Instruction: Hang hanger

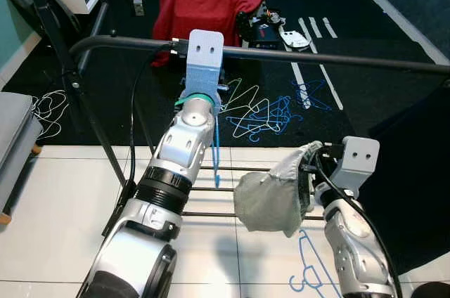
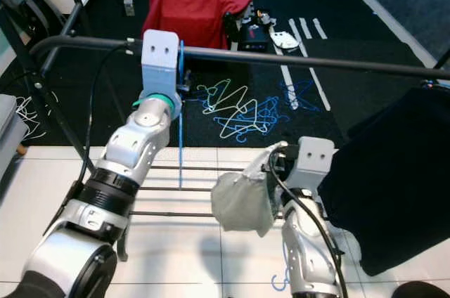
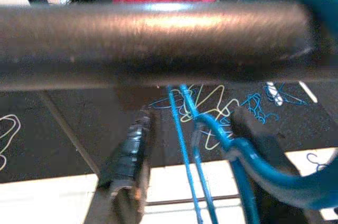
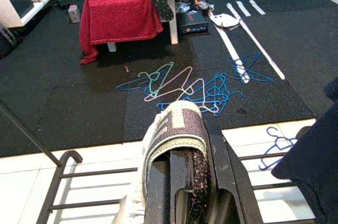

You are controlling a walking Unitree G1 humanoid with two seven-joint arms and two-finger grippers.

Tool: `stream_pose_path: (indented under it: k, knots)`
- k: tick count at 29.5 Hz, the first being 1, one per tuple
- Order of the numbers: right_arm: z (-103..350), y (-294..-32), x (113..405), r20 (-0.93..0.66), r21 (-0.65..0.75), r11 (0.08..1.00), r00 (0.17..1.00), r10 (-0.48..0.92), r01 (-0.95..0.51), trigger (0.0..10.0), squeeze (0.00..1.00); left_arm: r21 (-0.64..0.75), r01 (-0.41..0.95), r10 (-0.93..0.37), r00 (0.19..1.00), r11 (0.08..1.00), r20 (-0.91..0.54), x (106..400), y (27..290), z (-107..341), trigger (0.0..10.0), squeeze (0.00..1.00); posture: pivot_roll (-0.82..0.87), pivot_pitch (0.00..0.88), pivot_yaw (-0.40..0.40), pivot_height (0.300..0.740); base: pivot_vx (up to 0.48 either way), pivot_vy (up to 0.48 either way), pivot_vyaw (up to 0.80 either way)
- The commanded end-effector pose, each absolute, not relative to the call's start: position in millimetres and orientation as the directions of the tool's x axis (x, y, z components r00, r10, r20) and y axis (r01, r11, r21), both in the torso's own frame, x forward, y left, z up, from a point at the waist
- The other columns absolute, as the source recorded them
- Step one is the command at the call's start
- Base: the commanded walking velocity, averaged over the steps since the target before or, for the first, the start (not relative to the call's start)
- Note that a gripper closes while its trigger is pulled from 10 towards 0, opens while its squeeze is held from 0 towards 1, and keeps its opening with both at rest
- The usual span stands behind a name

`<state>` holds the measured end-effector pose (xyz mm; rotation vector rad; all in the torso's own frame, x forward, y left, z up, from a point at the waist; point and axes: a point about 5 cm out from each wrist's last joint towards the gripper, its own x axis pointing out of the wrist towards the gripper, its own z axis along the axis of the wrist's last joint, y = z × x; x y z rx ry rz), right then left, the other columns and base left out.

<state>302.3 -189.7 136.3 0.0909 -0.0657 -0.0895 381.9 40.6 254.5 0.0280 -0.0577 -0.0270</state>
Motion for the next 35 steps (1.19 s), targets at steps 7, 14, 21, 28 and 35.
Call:
stream_pose_path:
  k: [7, 14, 21, 28, 35]
  knots:
    - [134.6, -190.4, 299.5, 0.058, 0.096, 0.991, 0.994, -0.096, 0.091, 10.0, 0.0, 0.008, 0.069, -0.069, 0.993, 0.998, 0.095, 377.8, 25.6, 261.8, 0.0, 0.0, -0.05, 0.103, 0.066, 0.74, 0.0, 0.0, 0.0]
    - [134.8, -190.7, 300.4, 0.058, 0.096, 0.991, 0.994, -0.095, 0.089, 10.0, 0.0, 0.011, 0.059, -0.06, 0.991, 0.998, 0.117, 377.1, 27.0, 263.3, 0.0, 0.0, -0.05, 0.101, 0.063, 0.74, 0.0, 0.0, 0.0]
    - [135.2, -191.2, 301.3, 0.059, 0.094, 0.992, 0.994, -0.093, 0.087, 10.0, 0.0, 0.028, 0.068, -0.071, 0.986, 0.997, 0.149, 374.5, 29.8, 265.3, 0.0, 0.0, -0.05, 0.093, 0.059, 0.74, 0.0, 0.0, 0.0]
    - [142.0, -193.2, 303.0, 0.082, 0.083, 0.993, 0.992, -0.093, 0.086, 10.0, 0.0, 0.059, 0.213, -0.221, 0.956, 0.975, 0.191, 359.6, 49.3, 262.7, 0.0, 0.0, -0.05, 0.087, 0.058, 0.74, 0.0, 0.0, 0.0]
    - [152.0, -188.3, 301.3, 0.112, 0.001, 1.0, 0.994, 0.005, -0.005, 10.0, 0.0, 0.206, 0.387, -0.433, 0.859, 0.899, 0.275, 335.8, 90.0, 271.8, 10.0, 0.0, -0.04, 0.1, 0.046, 0.74, 0.0, 0.0, 0.0]
